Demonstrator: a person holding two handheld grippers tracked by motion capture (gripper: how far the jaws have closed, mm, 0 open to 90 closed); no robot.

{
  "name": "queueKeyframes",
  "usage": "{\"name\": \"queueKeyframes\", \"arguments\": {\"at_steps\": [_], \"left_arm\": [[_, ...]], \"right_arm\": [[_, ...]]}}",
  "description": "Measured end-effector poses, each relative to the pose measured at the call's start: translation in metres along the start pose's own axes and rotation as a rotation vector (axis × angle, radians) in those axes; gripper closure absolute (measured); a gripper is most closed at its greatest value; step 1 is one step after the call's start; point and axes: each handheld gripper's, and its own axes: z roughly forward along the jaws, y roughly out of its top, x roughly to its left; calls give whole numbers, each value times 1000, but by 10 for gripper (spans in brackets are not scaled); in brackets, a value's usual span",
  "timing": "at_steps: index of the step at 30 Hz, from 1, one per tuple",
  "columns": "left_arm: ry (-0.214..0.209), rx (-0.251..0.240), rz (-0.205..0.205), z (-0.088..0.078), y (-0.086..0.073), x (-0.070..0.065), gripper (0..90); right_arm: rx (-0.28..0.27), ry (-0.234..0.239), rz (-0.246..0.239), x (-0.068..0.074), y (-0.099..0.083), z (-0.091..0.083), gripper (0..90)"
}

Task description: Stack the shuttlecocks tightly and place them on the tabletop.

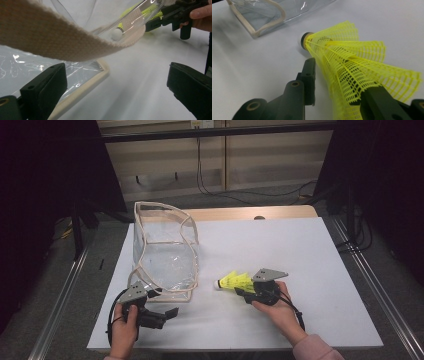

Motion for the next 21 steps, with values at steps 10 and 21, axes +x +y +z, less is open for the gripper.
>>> {"name": "queueKeyframes", "arguments": {"at_steps": [10, 21], "left_arm": [[-2, -1, -6, 1, 0, 0, 29], [-3, 1, -7, 1, 0, 0, 29]], "right_arm": [[8, -32, -39, 1, 5, 10, 800], [7, -11, -63, 1, 7, 12, 821]]}}
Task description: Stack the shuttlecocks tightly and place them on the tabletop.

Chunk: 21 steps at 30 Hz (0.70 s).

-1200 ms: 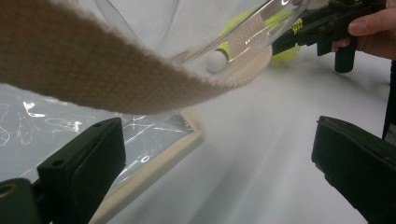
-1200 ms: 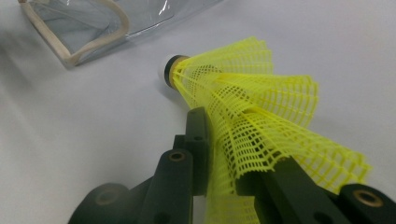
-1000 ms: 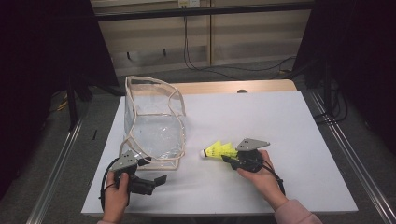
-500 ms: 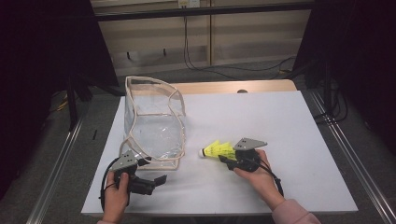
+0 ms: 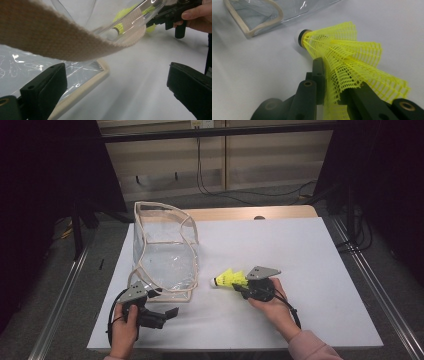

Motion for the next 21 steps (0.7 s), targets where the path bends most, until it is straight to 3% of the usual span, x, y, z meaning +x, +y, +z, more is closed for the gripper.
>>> {"name": "queueKeyframes", "arguments": {"at_steps": [21], "left_arm": [[6, -1, -2, -1, 1, -1, 28]], "right_arm": [[-34, 49, 2, -2, 8, -15, 823]]}}
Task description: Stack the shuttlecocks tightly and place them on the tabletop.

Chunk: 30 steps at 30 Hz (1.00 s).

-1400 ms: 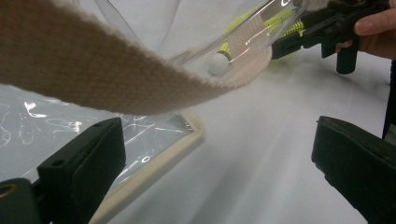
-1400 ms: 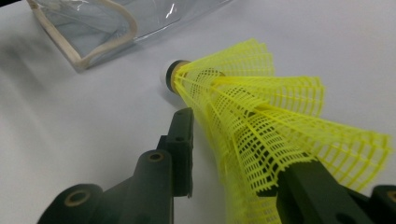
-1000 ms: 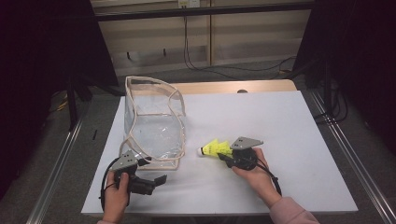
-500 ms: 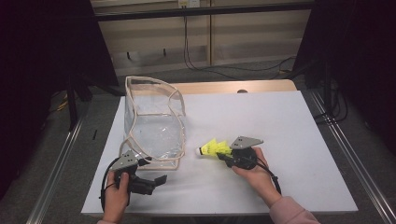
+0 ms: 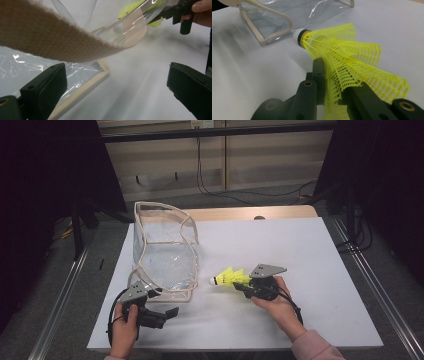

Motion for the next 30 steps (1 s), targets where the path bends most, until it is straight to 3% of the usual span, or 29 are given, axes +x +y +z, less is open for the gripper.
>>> {"name": "queueKeyframes", "arguments": {"at_steps": [15, 18, 19, 30], "left_arm": [[5, -1, 2, -4, -2, 1, 29], [-2, -13, -14, -3, -2, 0, 29], [3, 1, 4, -3, -2, 1, 29], [6, -2, -4, -4, -3, 0, 28]], "right_arm": [[4, 25, 4, 1, 7, -5, 822], [3, 27, 5, 1, 8, -7, 822], [4, 25, 7, 1, 9, -7, 822], [-6, 17, 15, -4, 13, -13, 821]]}}
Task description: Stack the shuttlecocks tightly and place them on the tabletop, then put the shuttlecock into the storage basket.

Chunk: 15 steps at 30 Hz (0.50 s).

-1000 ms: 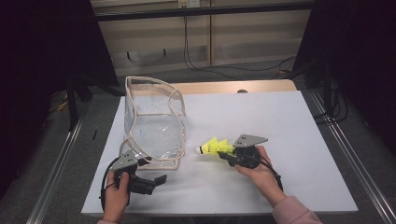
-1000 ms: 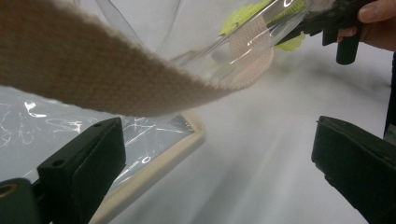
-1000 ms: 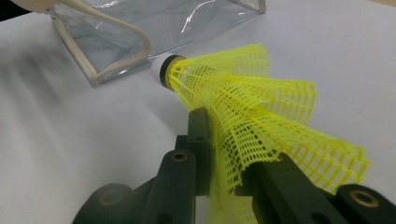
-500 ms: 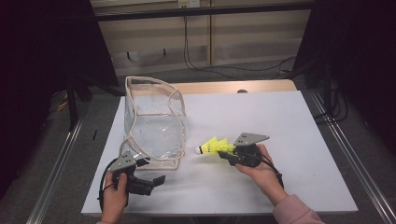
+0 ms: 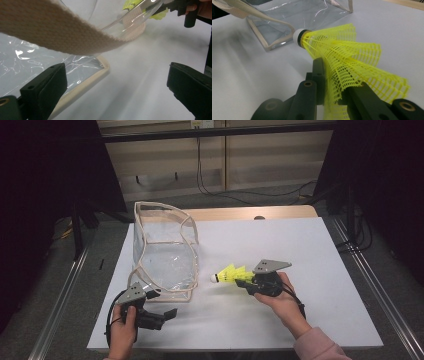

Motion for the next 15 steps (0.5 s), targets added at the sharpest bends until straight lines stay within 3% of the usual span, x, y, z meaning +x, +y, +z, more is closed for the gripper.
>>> {"name": "queueKeyframes", "arguments": {"at_steps": [7, 15], "left_arm": [[2, 2, -12, 1, 0, 0, 29], [3, 12, 0, -1, -1, 0, 28]], "right_arm": [[3, 5, 2, 1, 3, -2, 821], [7, 12, -14, 1, 12, -5, 821]]}}
